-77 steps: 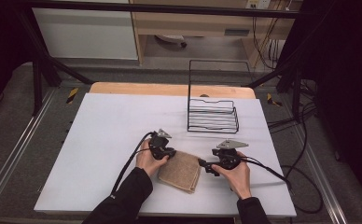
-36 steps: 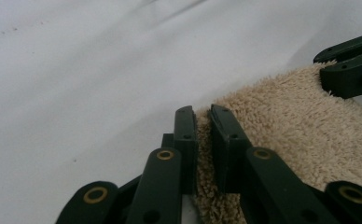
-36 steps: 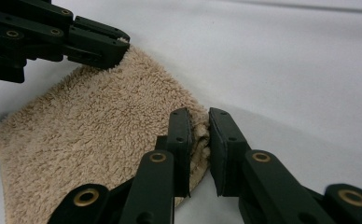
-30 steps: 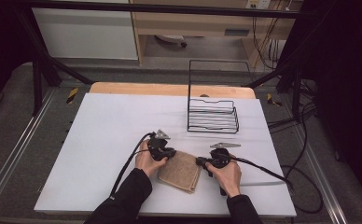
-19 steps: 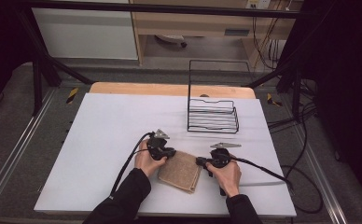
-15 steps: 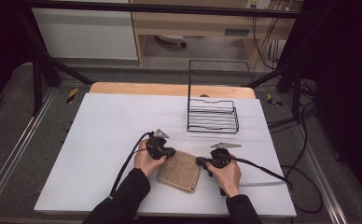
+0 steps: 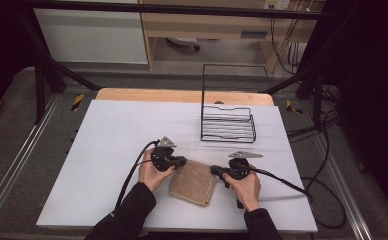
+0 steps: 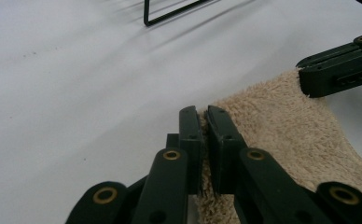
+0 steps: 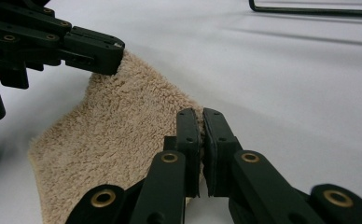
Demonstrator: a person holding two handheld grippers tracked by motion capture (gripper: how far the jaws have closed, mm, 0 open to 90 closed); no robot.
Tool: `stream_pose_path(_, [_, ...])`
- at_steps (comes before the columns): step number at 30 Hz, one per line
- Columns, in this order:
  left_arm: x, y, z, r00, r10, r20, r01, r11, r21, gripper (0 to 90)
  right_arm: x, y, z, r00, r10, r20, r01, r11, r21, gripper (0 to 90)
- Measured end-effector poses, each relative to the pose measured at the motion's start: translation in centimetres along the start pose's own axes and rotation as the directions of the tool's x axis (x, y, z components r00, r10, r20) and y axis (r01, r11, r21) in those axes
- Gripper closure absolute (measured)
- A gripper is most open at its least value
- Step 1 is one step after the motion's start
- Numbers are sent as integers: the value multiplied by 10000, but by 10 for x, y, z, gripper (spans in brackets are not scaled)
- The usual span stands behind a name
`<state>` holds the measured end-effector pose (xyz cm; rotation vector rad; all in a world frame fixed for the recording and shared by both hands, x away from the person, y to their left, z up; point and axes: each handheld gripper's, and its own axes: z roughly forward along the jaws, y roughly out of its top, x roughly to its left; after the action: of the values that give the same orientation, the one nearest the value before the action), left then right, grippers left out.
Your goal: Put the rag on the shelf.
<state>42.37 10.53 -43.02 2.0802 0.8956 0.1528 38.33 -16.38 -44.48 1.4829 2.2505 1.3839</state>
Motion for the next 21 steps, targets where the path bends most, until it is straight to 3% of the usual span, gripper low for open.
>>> stream_pose_path(12, [-8,2,-21,9995,289,-113,-295,9976,-630,850,10,11,-11,9952,-969,-122,962,9941,-493,864])
stream_pose_path(21, [-14,4,-31,9990,409,-175,-423,9953,-867,850,14,16,-18,9915,-1293,-162,1278,9891,-729,864])
